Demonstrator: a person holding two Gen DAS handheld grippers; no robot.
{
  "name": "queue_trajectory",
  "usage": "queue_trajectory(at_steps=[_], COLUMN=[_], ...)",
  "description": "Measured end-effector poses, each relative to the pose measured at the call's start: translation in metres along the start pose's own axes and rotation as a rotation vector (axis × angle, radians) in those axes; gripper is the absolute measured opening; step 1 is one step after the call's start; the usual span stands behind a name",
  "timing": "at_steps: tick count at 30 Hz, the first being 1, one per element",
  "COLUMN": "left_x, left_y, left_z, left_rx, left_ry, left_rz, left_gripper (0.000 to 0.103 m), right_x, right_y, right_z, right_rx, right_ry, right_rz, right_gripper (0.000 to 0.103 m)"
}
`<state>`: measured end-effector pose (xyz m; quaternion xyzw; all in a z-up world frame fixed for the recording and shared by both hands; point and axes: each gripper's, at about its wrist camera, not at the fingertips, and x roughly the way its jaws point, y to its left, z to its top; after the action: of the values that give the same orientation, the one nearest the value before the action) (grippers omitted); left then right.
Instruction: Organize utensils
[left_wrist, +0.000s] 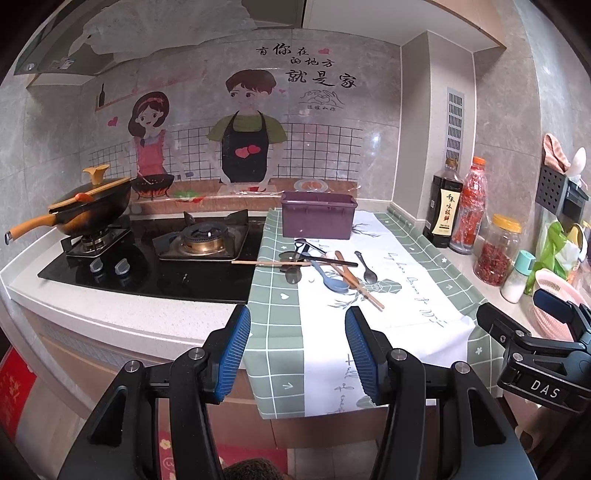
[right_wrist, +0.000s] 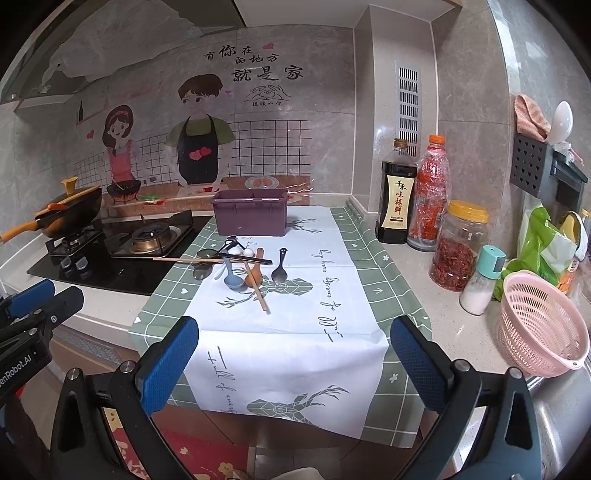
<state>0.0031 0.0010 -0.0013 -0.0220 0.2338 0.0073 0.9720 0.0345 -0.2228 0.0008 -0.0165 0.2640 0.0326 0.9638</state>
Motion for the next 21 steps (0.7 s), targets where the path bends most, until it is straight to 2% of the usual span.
queue_trajectory(at_steps=[21], left_x=[-0.0002], left_y=[0.0005], left_z=[-0.0013], left_rx=[-0.002], left_ry=[0.003], left_rz=[-0.003], left_gripper=[0.054], right_x=[0.0019], right_y=[-0.0004], right_z=[-0.0009], right_rx=[-0.003], right_ry=[0.003], right_rz=[0.001], right_gripper=[0.103])
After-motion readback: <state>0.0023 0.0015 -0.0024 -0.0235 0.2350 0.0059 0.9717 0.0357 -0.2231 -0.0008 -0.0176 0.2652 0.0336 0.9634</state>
